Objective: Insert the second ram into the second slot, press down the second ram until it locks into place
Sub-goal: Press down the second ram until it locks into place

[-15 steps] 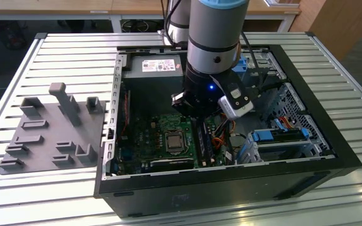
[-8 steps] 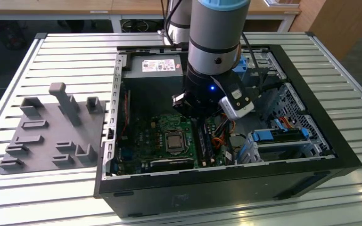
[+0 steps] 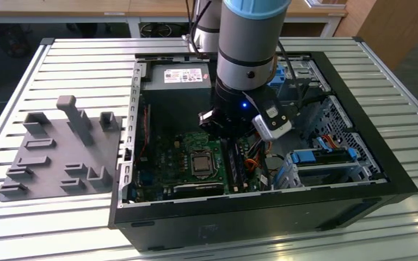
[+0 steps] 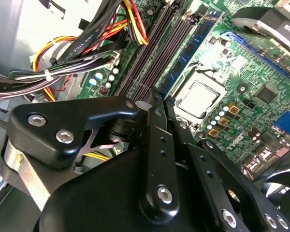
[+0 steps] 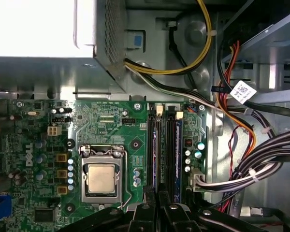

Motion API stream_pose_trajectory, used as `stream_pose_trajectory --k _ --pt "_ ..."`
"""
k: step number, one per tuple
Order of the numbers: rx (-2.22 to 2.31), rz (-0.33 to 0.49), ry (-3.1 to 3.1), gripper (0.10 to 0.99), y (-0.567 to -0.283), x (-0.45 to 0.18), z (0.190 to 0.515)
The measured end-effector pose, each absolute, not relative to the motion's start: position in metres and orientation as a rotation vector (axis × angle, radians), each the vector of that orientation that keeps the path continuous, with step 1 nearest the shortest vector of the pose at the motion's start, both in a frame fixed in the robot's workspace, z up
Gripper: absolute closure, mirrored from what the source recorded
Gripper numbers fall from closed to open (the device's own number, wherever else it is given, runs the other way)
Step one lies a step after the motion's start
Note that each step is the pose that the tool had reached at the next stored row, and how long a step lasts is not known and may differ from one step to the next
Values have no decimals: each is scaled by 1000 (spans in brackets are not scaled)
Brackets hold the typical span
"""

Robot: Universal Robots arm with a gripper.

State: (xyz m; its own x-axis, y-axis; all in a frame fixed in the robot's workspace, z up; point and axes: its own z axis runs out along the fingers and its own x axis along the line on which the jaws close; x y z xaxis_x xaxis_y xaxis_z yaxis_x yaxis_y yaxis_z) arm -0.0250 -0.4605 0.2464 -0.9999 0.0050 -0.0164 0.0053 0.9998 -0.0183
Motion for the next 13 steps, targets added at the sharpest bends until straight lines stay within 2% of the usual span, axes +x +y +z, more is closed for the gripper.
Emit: stream_pose_trajectory --k 13 --pt "14 -29 3125 949 -461 -24 240"
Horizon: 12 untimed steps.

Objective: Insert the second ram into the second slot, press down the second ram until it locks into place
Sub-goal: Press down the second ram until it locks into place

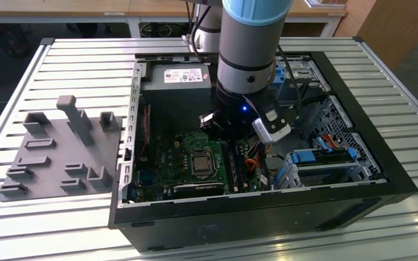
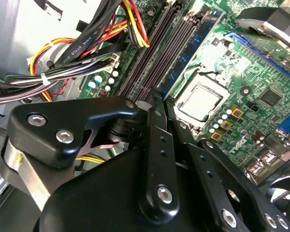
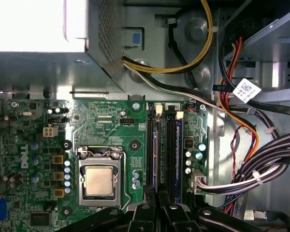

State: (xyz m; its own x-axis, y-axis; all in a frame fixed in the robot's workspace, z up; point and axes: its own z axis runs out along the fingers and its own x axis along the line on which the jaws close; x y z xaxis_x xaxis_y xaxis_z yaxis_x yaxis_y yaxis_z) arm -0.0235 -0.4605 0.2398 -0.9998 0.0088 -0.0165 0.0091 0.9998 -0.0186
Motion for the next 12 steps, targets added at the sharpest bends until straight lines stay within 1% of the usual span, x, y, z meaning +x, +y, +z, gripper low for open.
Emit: stream_pose_trajectory --k 12 --pt "15 -29 3125 949 -461 -22 233"
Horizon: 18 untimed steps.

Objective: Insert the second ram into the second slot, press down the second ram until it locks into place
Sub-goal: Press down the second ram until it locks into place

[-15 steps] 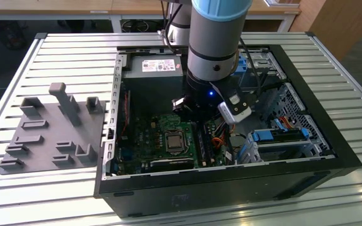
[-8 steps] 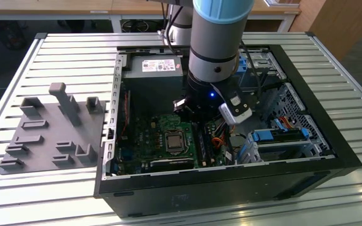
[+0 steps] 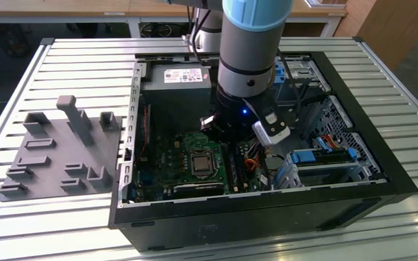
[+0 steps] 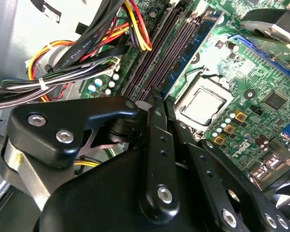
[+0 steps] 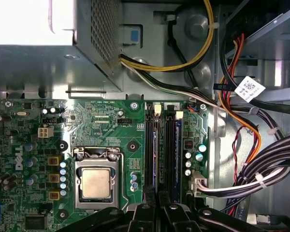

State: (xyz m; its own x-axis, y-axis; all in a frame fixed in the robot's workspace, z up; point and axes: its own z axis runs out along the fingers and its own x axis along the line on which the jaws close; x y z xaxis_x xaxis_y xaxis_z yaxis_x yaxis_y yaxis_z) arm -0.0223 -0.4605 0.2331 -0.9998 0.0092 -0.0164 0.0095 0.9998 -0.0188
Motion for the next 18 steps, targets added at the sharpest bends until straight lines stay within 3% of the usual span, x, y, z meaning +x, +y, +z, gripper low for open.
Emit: stream_pose_trajectory --k 18 --pt "20 -30 3125 949 -458 -21 227"
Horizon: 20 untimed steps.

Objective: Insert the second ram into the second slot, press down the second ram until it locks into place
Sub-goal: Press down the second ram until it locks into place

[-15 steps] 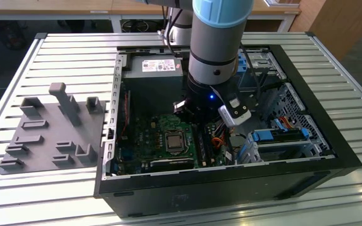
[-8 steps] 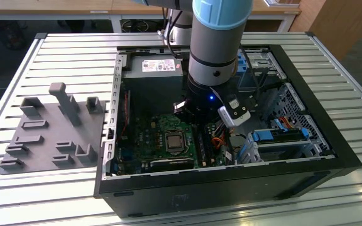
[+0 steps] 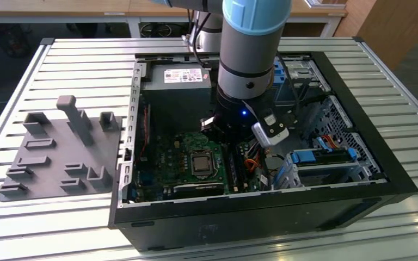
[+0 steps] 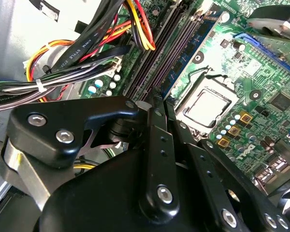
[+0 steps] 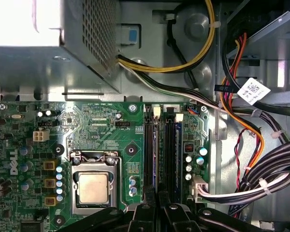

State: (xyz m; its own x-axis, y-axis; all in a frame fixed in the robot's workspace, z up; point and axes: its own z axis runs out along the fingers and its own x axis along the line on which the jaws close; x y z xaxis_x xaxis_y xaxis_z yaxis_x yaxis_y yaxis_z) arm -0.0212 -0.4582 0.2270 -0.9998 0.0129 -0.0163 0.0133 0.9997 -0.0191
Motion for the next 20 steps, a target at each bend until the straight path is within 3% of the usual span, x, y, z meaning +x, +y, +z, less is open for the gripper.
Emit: stream_pose_trajectory --k 20 --pt "28 -29 3125 949 -458 -16 224"
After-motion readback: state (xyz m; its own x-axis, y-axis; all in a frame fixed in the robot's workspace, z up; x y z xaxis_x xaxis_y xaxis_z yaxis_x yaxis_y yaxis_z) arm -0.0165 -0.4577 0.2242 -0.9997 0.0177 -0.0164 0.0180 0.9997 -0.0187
